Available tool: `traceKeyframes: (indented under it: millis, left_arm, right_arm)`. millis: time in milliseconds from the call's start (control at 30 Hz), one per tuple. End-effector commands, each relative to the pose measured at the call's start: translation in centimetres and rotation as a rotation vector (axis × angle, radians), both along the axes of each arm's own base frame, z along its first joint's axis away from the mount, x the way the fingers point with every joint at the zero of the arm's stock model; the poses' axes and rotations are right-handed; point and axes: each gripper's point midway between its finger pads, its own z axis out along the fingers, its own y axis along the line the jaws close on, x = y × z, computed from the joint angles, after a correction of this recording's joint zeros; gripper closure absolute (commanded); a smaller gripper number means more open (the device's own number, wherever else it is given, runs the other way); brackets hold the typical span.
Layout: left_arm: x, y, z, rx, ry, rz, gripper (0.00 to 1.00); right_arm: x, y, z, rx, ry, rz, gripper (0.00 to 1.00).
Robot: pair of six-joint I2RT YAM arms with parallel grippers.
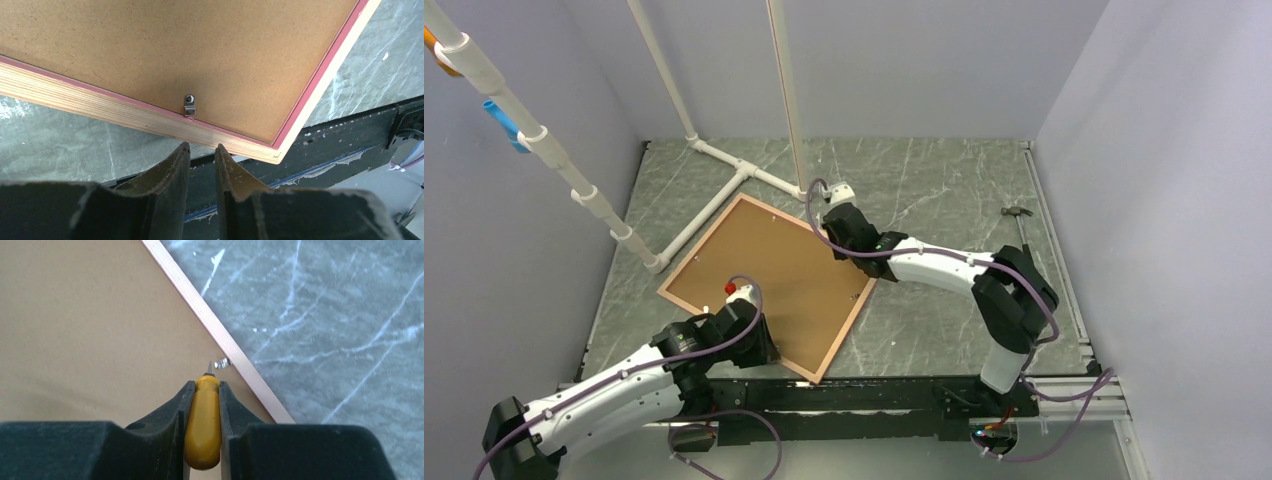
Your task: Take the photo out of the frame
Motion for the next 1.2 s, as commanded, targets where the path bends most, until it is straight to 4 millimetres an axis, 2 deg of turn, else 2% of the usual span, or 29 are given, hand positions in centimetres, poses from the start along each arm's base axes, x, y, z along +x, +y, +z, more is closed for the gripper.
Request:
traceKeyframes:
  millis: [0, 267, 467, 633, 867, 1033, 1167]
  left_arm:
    - [0.2, -0.3, 0.2, -0.021, -0.01, 0.009, 0.71]
    - [0.1, -0.4, 0.3, -0.015, -0.001, 0.0, 0.74]
    - [0.1, -0.3, 0.2, -0.016, -0.003, 0.0, 0.75]
    - [0.1, -0.3, 0.0, -0.021, -0.003, 0.006, 0.75]
    - [0.3, 0.0, -0.1, 0.003, -0.009, 0.011, 0.75]
    - [0.3, 0.1, 0.0, 0.003, -0.014, 0.01, 0.74]
    - [0.3, 0.0, -0.1, 0.002, -0.013, 0.009, 0.74]
  right_arm:
    - [1.6, 2.0, 1.9, 0.011, -0.053, 0.039, 1.0]
    - [2.8, 2.4, 0.9, -0.057, -0.057, 0.036, 1.0]
    - [3.1, 1.3, -0.4, -0.171, -0.058, 0.012, 1.0]
    - [2.3, 0.6, -1.3, -0.303, -0.037, -0.004, 1.0]
    - [1.2, -0.3, -1.3, -0.361, 0.003, -0.024, 1.0]
    - [0.6, -0.2, -2.1, -0.376, 0.05, -0.013, 1.0]
    - [-0.3, 0.9, -2.8, -0.325, 0.091, 0.049, 1.0]
